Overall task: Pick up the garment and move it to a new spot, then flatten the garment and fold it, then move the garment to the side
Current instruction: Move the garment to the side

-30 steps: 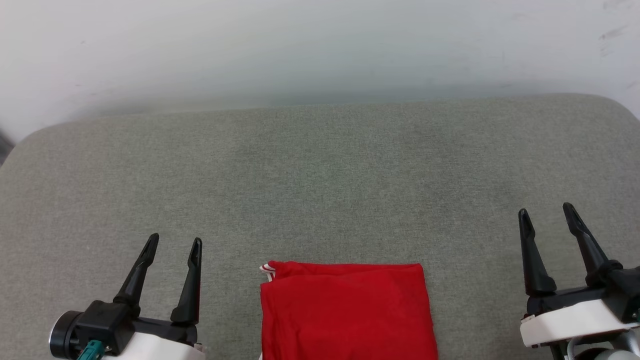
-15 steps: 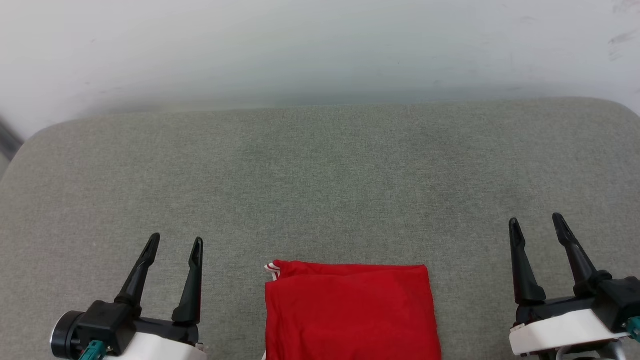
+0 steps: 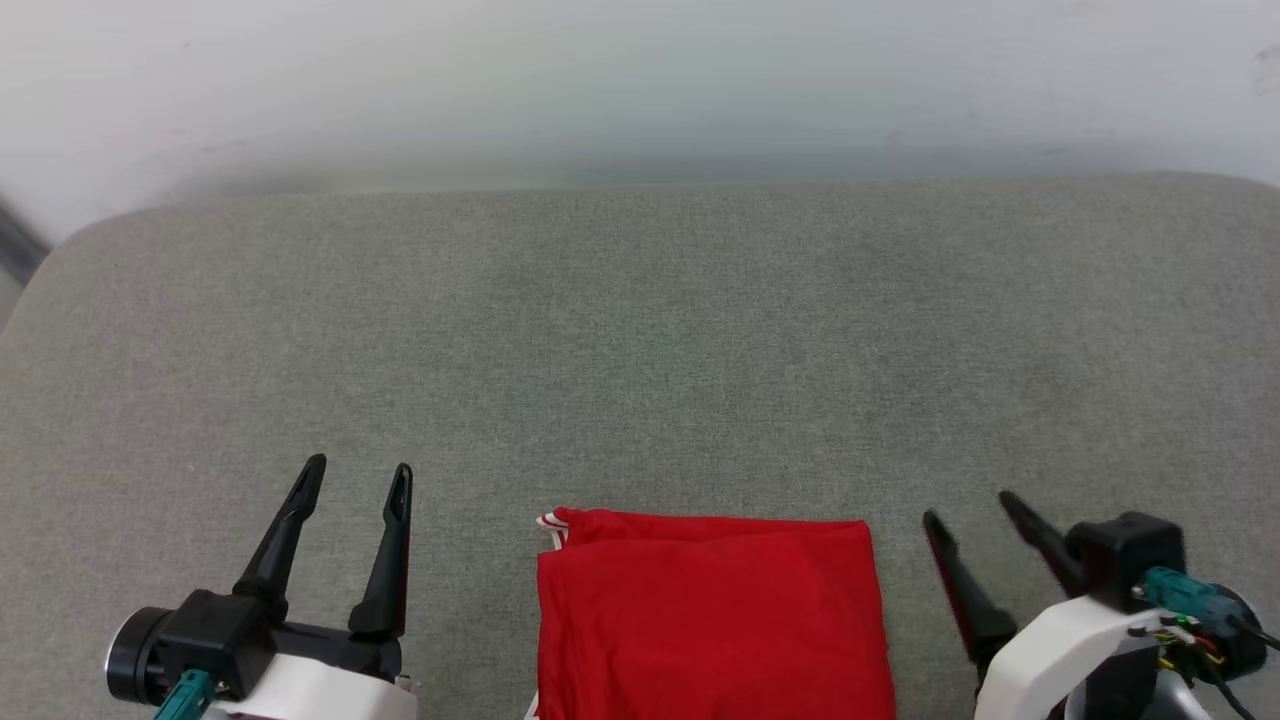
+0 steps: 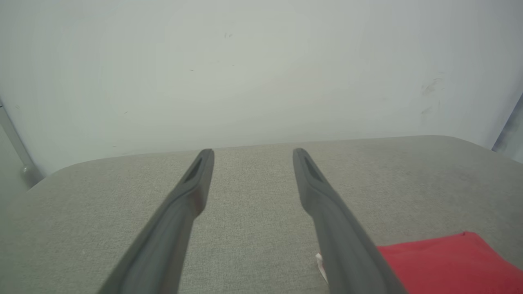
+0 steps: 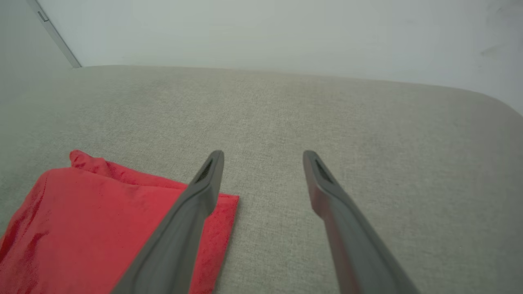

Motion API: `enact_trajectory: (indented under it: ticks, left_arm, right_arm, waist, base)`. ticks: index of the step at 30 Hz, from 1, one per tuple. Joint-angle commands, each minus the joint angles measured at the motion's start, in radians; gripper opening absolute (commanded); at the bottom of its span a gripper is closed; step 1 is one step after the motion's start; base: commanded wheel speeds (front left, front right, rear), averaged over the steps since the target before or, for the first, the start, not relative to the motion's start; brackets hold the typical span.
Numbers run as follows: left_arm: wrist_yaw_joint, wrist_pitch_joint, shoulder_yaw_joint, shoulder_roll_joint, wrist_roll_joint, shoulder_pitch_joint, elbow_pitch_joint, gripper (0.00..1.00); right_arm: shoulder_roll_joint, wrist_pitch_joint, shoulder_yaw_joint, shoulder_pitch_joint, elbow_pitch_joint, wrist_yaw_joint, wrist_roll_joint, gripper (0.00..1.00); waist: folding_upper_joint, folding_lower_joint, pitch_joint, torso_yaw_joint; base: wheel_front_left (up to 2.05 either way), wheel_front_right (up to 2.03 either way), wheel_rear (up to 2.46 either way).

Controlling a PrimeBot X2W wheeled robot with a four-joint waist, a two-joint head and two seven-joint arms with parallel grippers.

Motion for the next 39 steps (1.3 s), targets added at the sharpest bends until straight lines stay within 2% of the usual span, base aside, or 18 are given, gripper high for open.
enact_trajectory:
  ticks: [1,4,6,8,13,21,31,32,34,39]
  left_arm:
    - [-0.002,-0.002,-0.003,-0.001,-0.005,-0.016,0.001,1.0]
    - [-0.002,-0.002,-0.006,-0.003,-0.006,-0.029,0.004,1.0]
    - [-0.002,-0.002,-0.01,-0.004,-0.005,-0.035,0.006,1.0]
    - [-0.002,-0.002,-0.016,-0.006,-0.006,-0.042,0.008,1.0]
    - [-0.002,-0.002,-0.035,-0.005,-0.006,-0.064,0.013,1.0]
    - [-0.002,-0.002,-0.044,-0.006,-0.012,-0.09,0.021,1.0]
    - [-0.002,-0.002,-0.059,-0.008,-0.014,-0.108,0.029,1.0]
    - [-0.002,-0.002,-0.061,-0.008,-0.013,-0.109,0.031,1.0]
    - [-0.002,-0.002,-0.063,-0.007,-0.012,-0.109,0.036,1.0]
    - [-0.002,-0.002,-0.066,-0.005,-0.012,-0.087,0.04,1.0]
  right_arm:
    - [-0.026,0.101,0.031,0.016,-0.023,0.0,0.03,1.0]
    - [-0.034,0.294,0.062,0.025,-0.06,-0.001,0.099,1.0]
    - [-0.016,0.414,0.055,0.031,-0.075,-0.001,0.142,1.0]
    - [-0.016,0.526,0.059,0.035,-0.084,-0.001,0.152,1.0]
    - [0.017,0.685,0.059,0.01,-0.063,-0.001,0.15,1.0]
    - [0.057,0.737,0.038,-0.034,0.042,-0.001,0.116,1.0]
    - [0.078,0.694,0.102,-0.069,0.24,0.001,0.083,1.0]
    - [0.079,0.689,0.111,-0.071,0.259,0.001,0.081,0.51]
    - [0.08,0.671,0.127,-0.077,0.286,0.001,0.07,0.0]
    - [0.068,0.618,0.134,-0.112,0.297,-0.001,0.024,0.0]
  waist:
    - [0.0,0.0,0.015,0.009]
    - [0.0,0.0,0.033,0.02]
    - [0.0,0.0,0.045,0.028]
    - [0.0,0.0,0.056,0.039]
    - [0.0,0.0,0.083,0.072]
    - [0.0,0.0,0.109,0.113]
    - [0.0,0.0,0.132,0.145]
    - [0.0,0.0,0.131,0.146]
    - [0.0,0.0,0.127,0.147]
    - [0.0,0.0,0.099,0.126]
  base:
    - [0.0,0.0,0.0]
    - [0.0,0.0,0.0]
    - [0.0,0.0,0.0]
    - [0.0,0.0,0.0]
    - [0.0,0.0,0.0]
    - [0.0,0.0,0.0]
    - [0.0,0.0,0.0]
    - [0.0,0.0,0.0]
    - [0.0,0.0,0.0]
    - [0.0,0.0,0.0]
